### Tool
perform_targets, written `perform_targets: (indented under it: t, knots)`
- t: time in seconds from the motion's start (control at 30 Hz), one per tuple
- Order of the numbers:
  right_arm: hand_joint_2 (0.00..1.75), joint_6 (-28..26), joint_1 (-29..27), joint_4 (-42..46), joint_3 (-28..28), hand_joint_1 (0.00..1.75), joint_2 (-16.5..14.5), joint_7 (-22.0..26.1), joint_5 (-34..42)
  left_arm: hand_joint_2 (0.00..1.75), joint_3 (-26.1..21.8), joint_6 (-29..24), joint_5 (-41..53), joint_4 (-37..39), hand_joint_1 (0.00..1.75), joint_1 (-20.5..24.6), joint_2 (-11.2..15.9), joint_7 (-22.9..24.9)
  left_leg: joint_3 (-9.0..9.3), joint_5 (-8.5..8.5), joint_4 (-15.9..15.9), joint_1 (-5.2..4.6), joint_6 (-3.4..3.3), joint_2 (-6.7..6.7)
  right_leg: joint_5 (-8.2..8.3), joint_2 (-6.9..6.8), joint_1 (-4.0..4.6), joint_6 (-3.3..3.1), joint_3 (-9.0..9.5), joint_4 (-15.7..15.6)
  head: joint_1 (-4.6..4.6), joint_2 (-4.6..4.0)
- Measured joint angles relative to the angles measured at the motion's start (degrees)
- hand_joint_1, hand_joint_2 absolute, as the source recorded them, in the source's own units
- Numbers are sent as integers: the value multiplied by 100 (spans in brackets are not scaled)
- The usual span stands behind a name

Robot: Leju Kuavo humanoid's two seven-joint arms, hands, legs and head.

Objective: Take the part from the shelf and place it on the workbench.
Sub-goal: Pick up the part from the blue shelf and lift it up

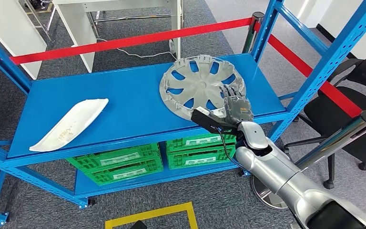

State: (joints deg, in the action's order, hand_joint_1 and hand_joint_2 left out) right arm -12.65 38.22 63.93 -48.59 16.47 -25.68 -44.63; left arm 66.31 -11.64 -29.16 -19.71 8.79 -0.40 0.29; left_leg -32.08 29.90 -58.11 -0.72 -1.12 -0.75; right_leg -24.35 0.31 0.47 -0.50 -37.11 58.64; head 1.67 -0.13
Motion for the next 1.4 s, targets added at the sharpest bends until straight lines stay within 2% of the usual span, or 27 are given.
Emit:
perform_targets:
  t: [0.07, 0.13, 0.2, 0.23, 0.27, 0.3, 0.33, 0.37, 0.4, 0.43, 0.47, 0.53, 0.6, 0.63, 0.7, 0.73, 0.77, 0.8, 0.83, 0.87, 0.9, 0.93, 0.97, 1.07, 1.1, 1.13, 1.4]
  knots:
    - [0, 4, 2, 1, 10, 0, 5, -5, 0, 0, 0, 9, 17, 1, 0, -3, 0, 17, 100, -55, 148, 32, -50, 11, -2, 2, -6, 40, 31, -24, 3, 0]
    - [0, 12, 12, -1, 16, 0, 14, -5, 0, 0, 0, 14, 32, -1, 0, 1, -2, 37, 226, -107, 296, 84, -61, 26, -145, 3, -17, 91, -91, 264, 16, 0]
    - [0, 26, -1, -8, 10, 0, 17, -5, 0, 0, 0, 13, 40, -1, 0, 7, -2, 54, 290, -83, 320, 113, -45, 29, -415, 3, -66, 171, -462, 971, 31, 0]
    - [0, 33, -20, -15, 8, 0, 18, -6, 0, 0, 0, 13, 43, 0, 0, 4, -2, 60, 316, -57, 314, 133, -24, 27, -486, 2, -102, 214, -640, 1276, 35, 0]
    - [0, 38, -38, -22, 4, 0, 19, -7, 0, 0, 0, 11, 44, 1, 0, -3, -2, 61, 345, -26, 302, 156, 5, 24, -462, 0, -141, 257, -744, 1417, 40, 0]
    - [0, 39, -47, -29, 3, 0, 19, -7, 0, 0, 0, 10, 45, 1, 0, -10, -2, 49, 377, 18, 281, 185, 44, 21, -320, -3, -179, 300, -734, 1325, 40, 0]
    - [0, 39, -49, -33, 3, 0, 19, -7, 0, 0, -1, 8, 43, 1, 0, -14, -2, 27, 413, 79, 244, 220, 93, 17, -93, -10, -218, 347, -617, 1024, 43, 0]
    - [0, 37, -50, -38, 3, 0, 18, -7, 0, 0, -2, 6, 39, 4, 0, -15, 5, 1, 435, 153, 199, 249, 153, 11, 70, -12, -246, 399, -477, 699, 49, 0]
    - [0, 35, -47, -41, 1, 0, 18, -7, 0, 0, -3, 6, 29, 7, 0, -7, 10, -19, 435, 230, 131, 263, 218, 7, 168, -7, -262, 413, -351, 408, 70, 0]
    - [0, 36, -55, -44, -4, 0, 18, -8, 0, 0, -4, 8, 15, 10, 0, -1, 15, -26, 424, 287, 80, 265, 274, 1, 183, -1, -266, 378, -277, 243, 79, 0]
    - [0, 37, -70, -48, -10, 0, 18, -9, 0, 0, -5, 9, 3, 13, 0, 1, 20, -23, 405, 319, 49, 256, 317, -4, 113, 7, -259, 315, -266, 220, 70, 0]
    - [0, 38, -99, -51, -17, 0, 23, -11, 0, 0, -5, 14, -12, 14, 0, -11, 21, -11, 404, 338, 38, 251, 366, -8, 41, 11, -250, 151, -272, 252, 25, 0]
    - [0, 34, -98, -53, -15, 0, 27, -10, 0, 0, -5, 14, -13, 15, 0, -15, 24, -7, 356, 432, -117, 255, 393, 5, -16, 11, -250, 62, -240, 262, -8, 0]
    - [0, 33, -91, -52, -15, 0, 27, -9, 0, 0, -6, 13, -14, 15, 0, -8, 25, -9, 237, 546, -360, 252, 397, 14, -39, 9, -247, 27, -214, 258, -22, 0]
    - [0, 33, -90, -52, -21, 0, 26, -9, 0, 0, -7, 13, -18, 15, 0, 3, 25, -17, -229, 827, -1161, 233, 382, 24, -79, 3, -217, -29, -175, 253, -38, 0]
    - [0, 34, -95, -52, -27, 0, 26, -9, 0, 0, -7, 14, -19, 15, 0, -2, 25, -19, -482, 905, -1524, 222, 365, 24, -97, 2, -196, -50, -158, 253, -40, 0]
    - [0, 36, -101, -52, -32, 0, 25, -9, 0, 0, -7, 14, -20, 15, 0, -10, 25, -19, -668, 879, -1728, 209, 338, 24, -115, 6, -172, -67, -138, 253, -41, 0]
    - [0, 36, -105, -52, -35, 0, 26, -10, 0, 0, -7, 15, -20, 15, 0, -17, 25, -19, -747, 729, -1708, 191, 298, 24, -135, 11, -149, -77, -108, 253, -42, 0]
    - [0, 35, -104, -51, -35, 0, 26, -10, 0, 0, -7, 14, -20, 15, 0, -21, 25, -20, -715, 482, -1476, 167, 246, 24, -157, 18, -127, -81, -67, 252, -40, 0]
    - [0, 33, -102, -51, -34, 0, 26, -11, 0, 0, -7, 14, -19, 15, 0, -21, 26, -21, -610, 194, -1112, 134, 182, 24, -181, 23, -115, -81, -23, 247, -41, 0]
    - [0, 30, -96, -50, -34, 0, 26, -14, 0, 0, -7, 13, -19, 15, 0, -19, 30, -22, -493, -24, -769, 98, 117, 25, -201, 28, -95, -73, 15, 242, -33, 0]
    - [0, 22, -92, -50, -34, 0, 26, -20, 0, 0, -8, 13, -19, 16, 0, -15, 34, -23, -393, -156, -495, 63, 68, 26, -210, 31, -91, -55, 37, 232, -31, 0]
    - [0, 10, -90, -51, -34, 0, 27, -31, 0, 0, -8, 13, -19, 16, 0, -12, 35, -25, -322, -186, -305, 40, 56, 27, -224, 33, -85, -40, 38, 233, -33, 0]
    - [0, -80, -93, -52, -20, 0, 33, -90, -7, 0, -9, 11, -18, 16, 0, -19, 34, -31, -260, -121, -154, 35, 151, 23, -238, 18, -82, -21, 25, 233, -30, 0]
    - [0, -116, -92, -52, -14, 0, 33, -104, -17, 0, -10, 11, -17, 17, 0, -22, 34, -32, -261, -123, -163, 36, 158, 18, -229, 11, -86, -15, 36, 218, -22, 0]
    - [0, -144, -85, -52, -8, 0, 31, -111, -37, 0, -10, 11, -15, 17, 0, -22, 32, -32, -258, -118, -163, 34, 136, 15, -224, 8, -85, -5, 49, 203, -21, 0]
    - [0, -192, 14, -52, -3, 0, -7, 97, -219, 0, -9, 16, 43, 15, 0, 7, 20, -31, -257, -112, -165, 34, 92, 12, -200, 7, -85, 40, 84, 138, -19, 0]
